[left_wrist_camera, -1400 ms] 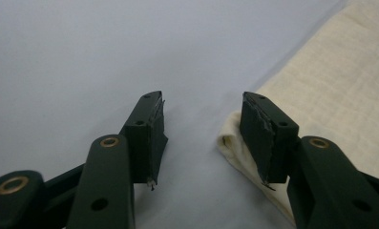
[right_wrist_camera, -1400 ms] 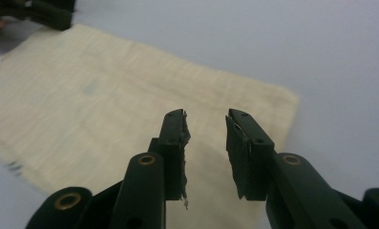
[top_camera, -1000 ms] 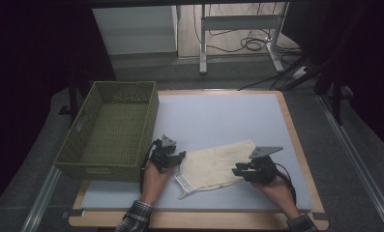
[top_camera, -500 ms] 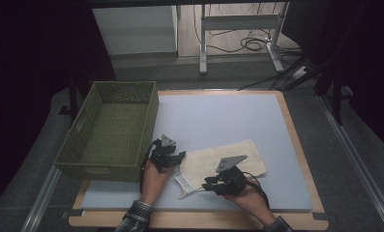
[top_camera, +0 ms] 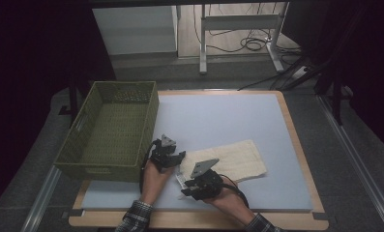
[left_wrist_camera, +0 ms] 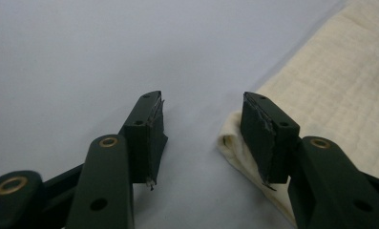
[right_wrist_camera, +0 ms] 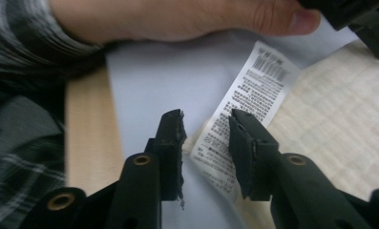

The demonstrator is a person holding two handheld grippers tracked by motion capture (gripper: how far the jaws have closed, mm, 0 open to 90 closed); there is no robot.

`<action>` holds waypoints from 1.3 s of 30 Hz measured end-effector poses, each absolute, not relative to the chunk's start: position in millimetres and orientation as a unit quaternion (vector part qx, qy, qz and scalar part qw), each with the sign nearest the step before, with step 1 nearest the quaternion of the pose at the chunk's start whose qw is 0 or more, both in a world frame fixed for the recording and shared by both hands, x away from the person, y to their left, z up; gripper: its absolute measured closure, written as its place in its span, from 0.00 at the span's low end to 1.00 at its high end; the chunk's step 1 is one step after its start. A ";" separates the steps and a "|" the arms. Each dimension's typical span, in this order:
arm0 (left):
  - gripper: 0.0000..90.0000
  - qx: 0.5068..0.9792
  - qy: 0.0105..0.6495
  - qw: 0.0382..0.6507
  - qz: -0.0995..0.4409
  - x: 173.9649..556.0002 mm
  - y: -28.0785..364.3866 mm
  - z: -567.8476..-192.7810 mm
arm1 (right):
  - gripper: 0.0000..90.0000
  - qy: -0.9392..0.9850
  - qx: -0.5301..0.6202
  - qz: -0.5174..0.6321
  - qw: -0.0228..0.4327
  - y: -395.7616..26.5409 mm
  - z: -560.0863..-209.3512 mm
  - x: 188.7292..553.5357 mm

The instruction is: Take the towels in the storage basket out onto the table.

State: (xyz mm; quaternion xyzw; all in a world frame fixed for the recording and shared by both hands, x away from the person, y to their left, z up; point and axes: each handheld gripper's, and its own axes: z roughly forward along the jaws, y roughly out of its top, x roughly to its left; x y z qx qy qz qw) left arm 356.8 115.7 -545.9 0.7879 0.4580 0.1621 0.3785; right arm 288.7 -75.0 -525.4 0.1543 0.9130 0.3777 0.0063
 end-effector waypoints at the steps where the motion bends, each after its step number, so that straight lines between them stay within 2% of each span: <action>1: 0.56 0.788 0.458 0.378 0.162 356.8 115.7 -545.9 | 0.71 0.917 0.149 0.370 0.014 -73.3 -527.4 288.3; 4: 0.56 0.788 0.458 0.378 0.162 356.8 115.6 -545.8 | 0.71 0.920 0.136 0.365 0.037 -71.2 -530.7 283.6; 7: 0.56 0.788 0.458 0.378 0.162 356.7 115.3 -545.8 | 0.76 0.922 0.133 0.358 0.060 -69.1 -531.0 278.0; 11: 0.57 0.788 0.457 0.377 0.164 356.3 114.6 -545.8 | 0.92 0.922 0.142 0.356 0.053 -69.2 -530.4 276.9; 14: 0.61 0.791 0.452 0.379 0.163 356.0 114.8 -545.7 | 0.95 0.919 0.157 0.360 0.037 -71.2 -530.7 280.9; 17: 0.75 0.794 0.443 0.388 0.148 355.2 114.1 -545.5 | 0.96 0.915 0.169 0.366 0.019 -72.8 -531.0 284.6; 20: 0.96 0.799 0.433 0.398 0.129 355.3 113.3 -545.3 | 0.96 0.912 0.178 0.370 0.000 -74.8 -531.2 289.2; 28: 0.98 0.789 0.428 0.414 0.150 355.1 114.4 -536.5 | 0.96 0.893 0.196 0.403 -0.035 -85.9 -523.8 298.4; 33: 0.98 0.791 0.417 0.420 0.156 358.6 110.6 -531.8 | 0.96 0.880 0.208 0.425 -0.042 -97.4 -515.0 303.7; 39: 0.97 0.799 0.398 0.420 0.164 366.2 97.6 -521.0 | 0.96 0.873 0.223 0.433 -0.031 -111.9 -507.9 306.8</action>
